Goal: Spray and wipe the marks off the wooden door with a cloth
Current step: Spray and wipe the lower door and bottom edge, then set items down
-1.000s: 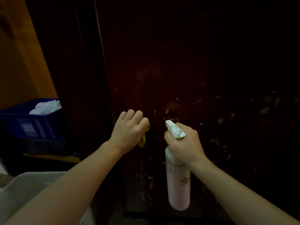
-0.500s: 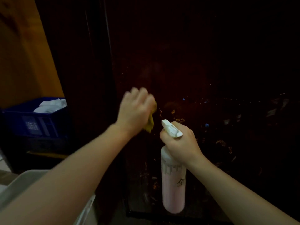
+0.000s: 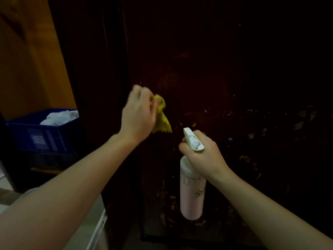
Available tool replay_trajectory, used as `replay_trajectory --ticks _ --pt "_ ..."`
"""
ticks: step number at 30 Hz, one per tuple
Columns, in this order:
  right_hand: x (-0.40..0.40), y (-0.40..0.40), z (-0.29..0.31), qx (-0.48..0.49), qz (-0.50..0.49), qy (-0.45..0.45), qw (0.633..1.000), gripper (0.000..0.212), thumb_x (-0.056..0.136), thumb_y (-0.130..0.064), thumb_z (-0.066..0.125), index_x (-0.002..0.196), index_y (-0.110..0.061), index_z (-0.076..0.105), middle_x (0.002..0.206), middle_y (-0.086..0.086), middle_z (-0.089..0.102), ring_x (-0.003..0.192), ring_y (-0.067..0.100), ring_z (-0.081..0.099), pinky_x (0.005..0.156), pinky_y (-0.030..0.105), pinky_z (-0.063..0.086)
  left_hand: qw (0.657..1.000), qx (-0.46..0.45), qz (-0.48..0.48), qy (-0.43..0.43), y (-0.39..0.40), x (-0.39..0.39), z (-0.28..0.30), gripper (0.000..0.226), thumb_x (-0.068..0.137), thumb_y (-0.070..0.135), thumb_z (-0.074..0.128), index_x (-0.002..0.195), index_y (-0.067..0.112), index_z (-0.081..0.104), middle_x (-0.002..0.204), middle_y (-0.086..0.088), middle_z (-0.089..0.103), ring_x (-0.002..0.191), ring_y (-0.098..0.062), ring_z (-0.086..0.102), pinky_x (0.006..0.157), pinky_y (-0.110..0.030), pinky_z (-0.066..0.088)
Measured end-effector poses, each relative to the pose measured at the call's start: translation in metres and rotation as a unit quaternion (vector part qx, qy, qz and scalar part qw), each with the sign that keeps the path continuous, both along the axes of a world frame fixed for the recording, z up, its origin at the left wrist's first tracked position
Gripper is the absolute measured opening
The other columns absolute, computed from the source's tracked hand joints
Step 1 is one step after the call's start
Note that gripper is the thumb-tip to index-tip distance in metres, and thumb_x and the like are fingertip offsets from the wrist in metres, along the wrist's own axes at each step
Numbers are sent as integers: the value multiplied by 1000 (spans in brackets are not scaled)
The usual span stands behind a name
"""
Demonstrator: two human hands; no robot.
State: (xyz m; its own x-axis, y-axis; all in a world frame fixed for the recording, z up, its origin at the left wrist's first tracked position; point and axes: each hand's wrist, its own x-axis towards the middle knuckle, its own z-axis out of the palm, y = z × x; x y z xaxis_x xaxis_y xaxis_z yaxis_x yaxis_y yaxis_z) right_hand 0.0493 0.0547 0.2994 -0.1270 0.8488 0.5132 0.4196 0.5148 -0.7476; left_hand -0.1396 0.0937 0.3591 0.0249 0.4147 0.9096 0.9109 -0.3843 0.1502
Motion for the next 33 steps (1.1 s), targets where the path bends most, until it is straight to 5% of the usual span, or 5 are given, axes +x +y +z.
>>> replay_trajectory --ticks 5,12,18,25,33 --pt "2 -1 -5 -7 5 26 1000 17 85 -18 62 74 -6 57 60 -8 50 52 -2 47 49 9 39 988 56 81 -121 12 -2 54 28 99 32 45 107 5 50 112 -14 47 93 -20 47 66 -24 37" --pt "4 7 -3 4 -19 52 998 13 85 -18 63 74 -15 58 64 -6 55 56 -1 52 50 12 41 991 28 109 77 13 8 -11 18 96 26 53 99 9 55 97 -11 52 81 -25 51 53 -29 37" --pt "-3 5 -1 40 -45 27 998 32 84 -17 60 58 -19 42 53 -7 45 48 6 42 48 24 38 990 -31 83 106 4 7 -37 15 95 26 54 93 11 54 93 -6 51 77 -20 51 51 -28 38" --pt "-7 1 -1 -7 8 13 1000 10 85 -26 64 82 -18 61 72 -3 62 65 2 57 52 7 42 994 34 72 -75 9 -4 33 26 98 34 48 103 9 51 101 -6 44 84 -16 46 61 -28 42" --pt "-4 5 -6 44 -51 12 998 37 84 -18 60 54 -24 38 49 -11 42 46 5 40 45 20 34 983 -20 74 166 5 23 -41 17 89 25 62 89 8 59 90 -11 55 75 -27 54 49 -36 46"
